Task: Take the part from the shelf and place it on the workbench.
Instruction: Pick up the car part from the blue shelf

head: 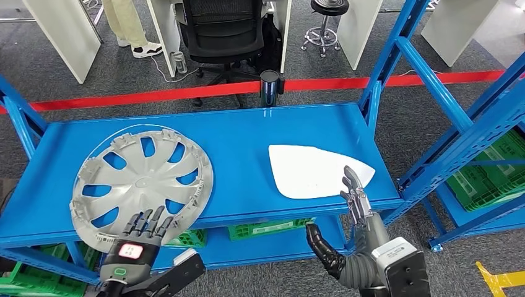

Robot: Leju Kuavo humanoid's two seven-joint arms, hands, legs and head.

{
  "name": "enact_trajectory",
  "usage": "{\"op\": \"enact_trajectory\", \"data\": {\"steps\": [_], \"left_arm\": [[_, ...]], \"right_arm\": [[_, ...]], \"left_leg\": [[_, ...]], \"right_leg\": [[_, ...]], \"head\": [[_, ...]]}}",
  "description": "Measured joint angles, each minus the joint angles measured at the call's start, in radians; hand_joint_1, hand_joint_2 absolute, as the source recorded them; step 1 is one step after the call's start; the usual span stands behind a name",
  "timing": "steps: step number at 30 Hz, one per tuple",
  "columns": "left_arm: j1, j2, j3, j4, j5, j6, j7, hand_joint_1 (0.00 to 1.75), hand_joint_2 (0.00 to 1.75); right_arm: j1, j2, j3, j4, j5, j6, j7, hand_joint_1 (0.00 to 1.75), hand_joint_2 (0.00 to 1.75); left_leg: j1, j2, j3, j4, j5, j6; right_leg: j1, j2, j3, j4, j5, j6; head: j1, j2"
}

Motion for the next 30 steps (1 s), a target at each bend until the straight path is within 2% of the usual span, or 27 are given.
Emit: {"op": "enact_trajectory", "data": {"steps": [7,30], "left_arm": [[0.005,-0.007,0.031,0.027,0.053,0.054,0.0,0.0,1.75],[0.015,-0.033,0.071,0.085,0.05,0.108,0.0,0.0,1.75]], "right_arm": [[-0.014,0.004,0.0,0.0,0.007,0.025,0.0,0.0,1.75],[-0.023,0.012,0.0,0.004,0.011,0.029,0.004,0.0,1.75]], "left_leg": [[0.0,0.0,0.0,0.0,0.0,0.0],[0.0,0.0,0.0,0.0,0.0,0.0]], "right_leg": [[0.0,0.0,0.0,0.0,0.0,0.0],[0.0,0.0,0.0,0.0,0.0,0.0]], "head": [[0.0,0.0],[0.0,0.0]]}}
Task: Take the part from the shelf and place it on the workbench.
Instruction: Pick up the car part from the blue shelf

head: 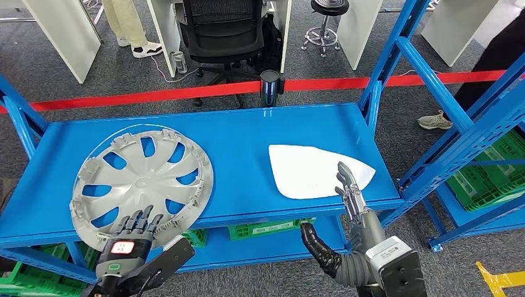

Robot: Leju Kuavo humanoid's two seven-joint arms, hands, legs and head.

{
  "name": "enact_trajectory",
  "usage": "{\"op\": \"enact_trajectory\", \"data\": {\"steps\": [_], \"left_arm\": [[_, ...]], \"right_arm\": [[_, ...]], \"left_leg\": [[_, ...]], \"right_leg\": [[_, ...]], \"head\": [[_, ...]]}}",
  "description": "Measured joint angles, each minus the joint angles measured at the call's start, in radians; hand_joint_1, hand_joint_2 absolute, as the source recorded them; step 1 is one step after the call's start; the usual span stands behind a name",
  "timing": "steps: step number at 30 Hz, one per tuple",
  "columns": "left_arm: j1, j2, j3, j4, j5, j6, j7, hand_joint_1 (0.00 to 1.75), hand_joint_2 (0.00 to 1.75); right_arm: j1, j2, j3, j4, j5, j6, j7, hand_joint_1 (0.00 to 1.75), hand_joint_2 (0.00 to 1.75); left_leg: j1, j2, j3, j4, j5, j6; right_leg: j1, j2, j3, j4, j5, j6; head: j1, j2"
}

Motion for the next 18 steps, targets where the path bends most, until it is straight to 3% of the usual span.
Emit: {"op": "enact_trajectory", "data": {"steps": [18], "left_arm": [[-0.014,-0.025,0.018,0.089,0.025,0.095,0.0,0.0,1.75]], "right_arm": [[-0.017,0.008,0.009,0.016,0.033,0.02,0.032,0.0,1.75]], "left_leg": [[0.0,0.0,0.0,0.0,0.0,0.0]], "right_leg": [[0.0,0.0,0.0,0.0,0.0,0.0]], "head": [[0.0,0.0]]}}
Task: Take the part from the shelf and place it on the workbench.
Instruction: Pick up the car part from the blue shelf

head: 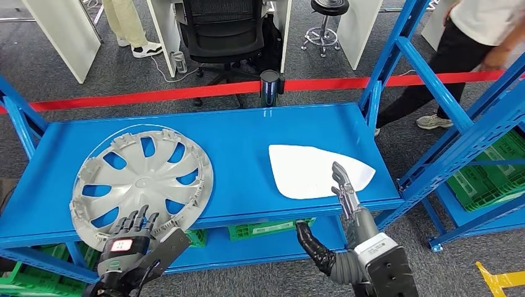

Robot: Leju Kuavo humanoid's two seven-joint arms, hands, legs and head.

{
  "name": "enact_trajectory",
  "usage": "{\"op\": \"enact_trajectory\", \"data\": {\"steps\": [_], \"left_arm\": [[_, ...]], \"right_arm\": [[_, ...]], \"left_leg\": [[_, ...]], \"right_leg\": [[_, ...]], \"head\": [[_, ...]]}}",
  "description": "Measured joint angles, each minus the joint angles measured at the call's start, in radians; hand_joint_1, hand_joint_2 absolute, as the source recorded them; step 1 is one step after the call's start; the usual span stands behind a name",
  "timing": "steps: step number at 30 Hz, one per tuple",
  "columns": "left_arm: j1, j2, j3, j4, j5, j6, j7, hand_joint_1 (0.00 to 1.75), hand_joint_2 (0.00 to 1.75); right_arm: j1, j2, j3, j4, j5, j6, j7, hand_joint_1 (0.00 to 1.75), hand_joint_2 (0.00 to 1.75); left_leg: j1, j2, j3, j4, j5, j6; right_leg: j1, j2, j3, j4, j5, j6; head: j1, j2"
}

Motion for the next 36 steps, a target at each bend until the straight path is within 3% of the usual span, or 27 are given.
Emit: {"op": "enact_trajectory", "data": {"steps": [11,36], "left_arm": [[-0.002,-0.024,0.042,0.038,-0.108,-0.023,0.0,0.0,1.75],[-0.007,-0.085,0.116,0.094,-0.187,-0.013,0.0,0.0,1.75]], "right_arm": [[-0.014,0.003,0.009,0.005,0.021,0.021,0.015,0.0,1.75],[-0.021,0.008,0.022,0.005,0.043,0.03,0.025,0.0,1.75]], "left_leg": [[0.0,0.0,0.0,0.0,0.0,0.0],[0.0,0.0,0.0,0.0,0.0,0.0]], "right_leg": [[0.0,0.0,0.0,0.0,0.0,0.0],[0.0,0.0,0.004,0.0,0.0,0.0]], "head": [[0.0,0.0],[0.0,0.0]]}}
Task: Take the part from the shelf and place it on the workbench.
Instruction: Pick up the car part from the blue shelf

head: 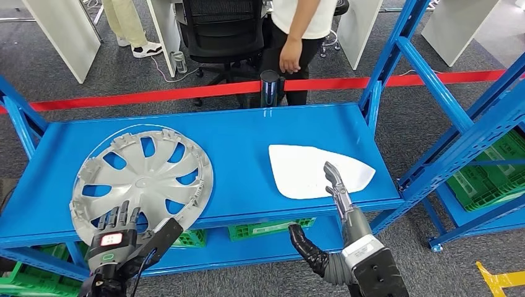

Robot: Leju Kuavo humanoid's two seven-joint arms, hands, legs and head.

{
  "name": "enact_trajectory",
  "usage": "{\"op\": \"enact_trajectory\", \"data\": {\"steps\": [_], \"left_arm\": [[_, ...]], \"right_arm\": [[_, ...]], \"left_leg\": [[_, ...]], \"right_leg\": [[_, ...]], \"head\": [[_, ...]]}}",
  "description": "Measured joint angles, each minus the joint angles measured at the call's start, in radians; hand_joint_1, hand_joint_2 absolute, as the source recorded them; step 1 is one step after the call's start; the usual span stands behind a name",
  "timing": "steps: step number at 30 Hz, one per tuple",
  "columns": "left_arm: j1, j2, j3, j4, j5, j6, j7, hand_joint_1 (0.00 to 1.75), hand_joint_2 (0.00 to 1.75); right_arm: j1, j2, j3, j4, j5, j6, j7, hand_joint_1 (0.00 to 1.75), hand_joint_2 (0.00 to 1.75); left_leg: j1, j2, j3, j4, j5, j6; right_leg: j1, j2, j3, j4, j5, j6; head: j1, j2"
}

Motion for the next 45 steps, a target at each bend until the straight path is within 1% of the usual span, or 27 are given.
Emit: {"op": "enact_trajectory", "data": {"steps": [12,24,31,33,38,42,45], "left_arm": [[0.004,-0.019,0.01,0.019,-0.05,-0.036,0.0,0.0,1.75],[-0.005,-0.038,0.011,0.052,-0.033,-0.015,0.0,0.0,1.75],[-0.03,-0.045,0.009,0.082,0.004,0.028,0.0,0.0,1.75],[-0.034,-0.047,0.009,0.092,0.001,0.027,0.0,0.0,1.75],[-0.044,-0.052,0.009,0.11,-0.054,-0.001,0.0,0.07,1.75],[-0.049,-0.056,0.009,0.12,-0.071,-0.005,0.0,1.75,1.75],[-0.052,-0.057,0.009,0.125,-0.064,-0.007,0.0,1.75,1.75]], "right_arm": [[-0.007,0.006,0.003,0.006,0.001,0.006,0.001,0.0,1.75],[-0.015,0.011,0.003,0.01,0.0,0.011,-0.002,0.0,1.75],[-0.02,0.016,0.003,0.01,-0.001,0.015,-0.008,0.0,1.75],[-0.021,0.017,0.003,0.011,-0.001,0.015,-0.009,0.0,1.75],[-0.025,0.02,0.003,0.015,-0.008,0.015,-0.016,0.0,1.75],[-0.03,0.024,0.003,0.015,-0.01,0.016,-0.021,0.0,1.75],[-0.033,0.025,0.004,0.015,-0.011,0.017,-0.022,0.0,1.75]], "left_leg": [[0.0,0.0,0.0,0.0,0.0,0.0],[0.0,0.0,0.0,0.0,0.001,0.0],[0.0,0.0,0.0,0.0,0.001,0.0],[0.0,0.0,0.0,0.0,0.001,0.0],[0.0,0.0,0.0,0.0,0.001,0.0],[0.0,0.0,0.0,0.0,0.001,0.0],[0.0,0.0,0.001,0.0,0.001,0.0]], "right_leg": [[0.0,0.0,0.007,0.0,0.0,0.0],[0.0,0.0,0.006,0.0,0.0,0.0],[0.0,0.0,0.006,0.0,0.0,0.0],[0.0,0.0,0.007,0.0,0.0,0.0],[0.0,0.0,0.007,0.0,0.001,0.0],[0.0,0.0,0.007,0.0,0.001,0.0],[0.0,0.0,0.007,0.0,0.001,0.0]], "head": [[0.0,0.0],[0.0,0.0],[0.0,0.0],[0.0,0.0],[0.0,0.0],[0.0,0.0],[0.0,0.0]]}}
